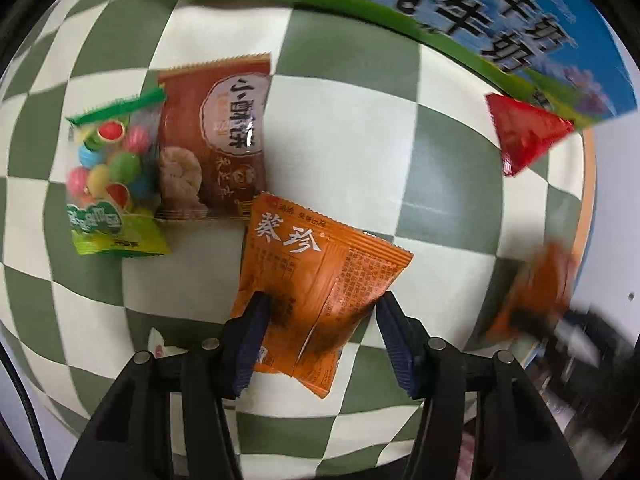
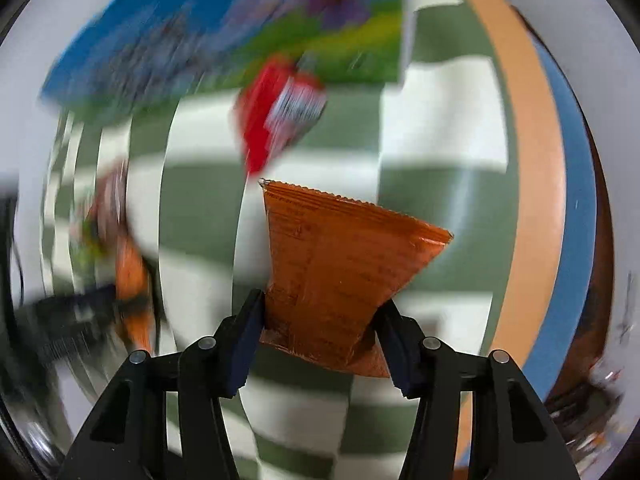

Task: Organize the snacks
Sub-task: 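Grasp the orange packet with the left tool while the right tool grasps the orange chip bag, then carry both orange packets into the cardboard box and open both tools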

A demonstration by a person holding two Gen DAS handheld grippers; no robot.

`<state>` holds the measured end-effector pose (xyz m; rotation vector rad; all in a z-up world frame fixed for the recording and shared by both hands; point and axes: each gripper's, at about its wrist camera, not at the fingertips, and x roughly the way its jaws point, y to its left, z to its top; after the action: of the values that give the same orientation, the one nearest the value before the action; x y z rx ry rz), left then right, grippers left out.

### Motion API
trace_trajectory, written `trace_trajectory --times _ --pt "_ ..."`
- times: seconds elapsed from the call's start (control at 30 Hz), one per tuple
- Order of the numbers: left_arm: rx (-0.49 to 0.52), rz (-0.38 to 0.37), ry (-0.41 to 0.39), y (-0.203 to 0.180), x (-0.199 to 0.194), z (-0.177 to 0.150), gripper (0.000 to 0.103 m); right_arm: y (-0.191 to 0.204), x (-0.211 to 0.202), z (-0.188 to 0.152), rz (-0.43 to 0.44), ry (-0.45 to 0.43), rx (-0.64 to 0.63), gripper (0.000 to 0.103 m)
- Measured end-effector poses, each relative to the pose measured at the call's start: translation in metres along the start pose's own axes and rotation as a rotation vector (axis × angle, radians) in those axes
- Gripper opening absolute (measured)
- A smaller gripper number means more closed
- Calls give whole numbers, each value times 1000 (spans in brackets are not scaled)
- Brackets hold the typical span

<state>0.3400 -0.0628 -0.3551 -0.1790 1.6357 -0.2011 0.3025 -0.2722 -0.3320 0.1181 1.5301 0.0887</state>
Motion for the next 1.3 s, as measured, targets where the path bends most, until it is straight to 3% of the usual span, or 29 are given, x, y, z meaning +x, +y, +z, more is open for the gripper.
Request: trace_trajectory --times 0.07,0.2,0.3,0.43,0.5,0.7,0.87,0.9,0.93,1.0,1.2,1.3 --pt "37 39 15 0 9 -1 63 3 7 -15 4 18 -7 58" --pt "144 117 19 -10 16 -2 64 -2 14 -20 30 -5 65 67" --pt "192 149 0 -20 16 -7 64 -8 17 -19 37 -32 130 68" --pt "204 174 -65 -51 10 -16 44 -8 22 -19 -5 -83 162 63" --pt "205 154 -102 -56 -5 -23 39 -6 18 -19 -15 -107 150 52" --pt "181 30 -192 -79 -65 -26 29 3 -24 -13 74 -190 134 50" --pt "208 -17 -263 -96 -109 1 29 14 -91 28 160 -303 113 50" --pt "223 -14 -259 -94 -109 13 30 17 -102 38 162 -320 101 50" --pt "234 -11 -235 -89 -109 19 38 18 -115 48 161 -344 89 50" --pt "214 19 -131 -72 -92 29 52 22 -121 59 151 -349 71 50" --pt "121 2 60 -42 -12 36 54 16 -103 66 143 -301 75 50" --pt "103 39 43 -44 13 41 61 10 -83 57 162 -253 102 50"
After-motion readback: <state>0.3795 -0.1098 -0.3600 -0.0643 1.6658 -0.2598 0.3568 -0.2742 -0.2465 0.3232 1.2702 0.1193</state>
